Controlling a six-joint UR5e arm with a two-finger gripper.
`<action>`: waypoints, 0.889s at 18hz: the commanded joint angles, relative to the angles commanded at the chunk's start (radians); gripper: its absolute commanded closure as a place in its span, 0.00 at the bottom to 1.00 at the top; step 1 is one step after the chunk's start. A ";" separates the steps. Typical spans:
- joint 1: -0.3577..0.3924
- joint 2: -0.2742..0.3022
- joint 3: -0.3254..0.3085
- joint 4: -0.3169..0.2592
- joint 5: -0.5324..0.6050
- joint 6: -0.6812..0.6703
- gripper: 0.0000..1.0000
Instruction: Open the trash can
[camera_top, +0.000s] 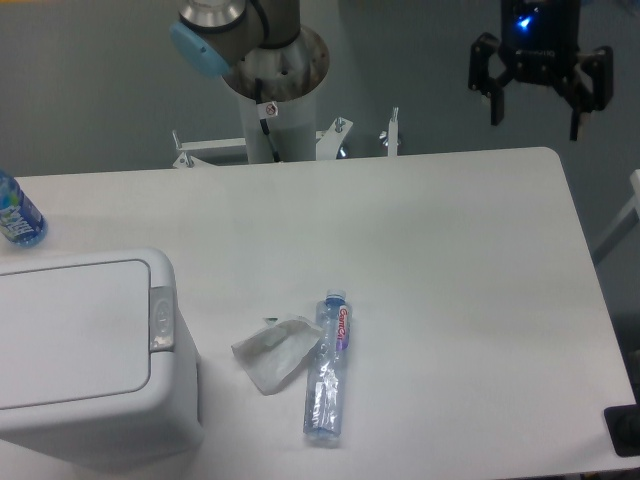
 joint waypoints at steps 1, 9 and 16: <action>0.000 0.000 0.000 0.000 0.000 0.000 0.00; -0.008 -0.002 0.005 0.002 0.006 -0.125 0.00; -0.139 -0.023 0.023 0.061 0.003 -0.524 0.00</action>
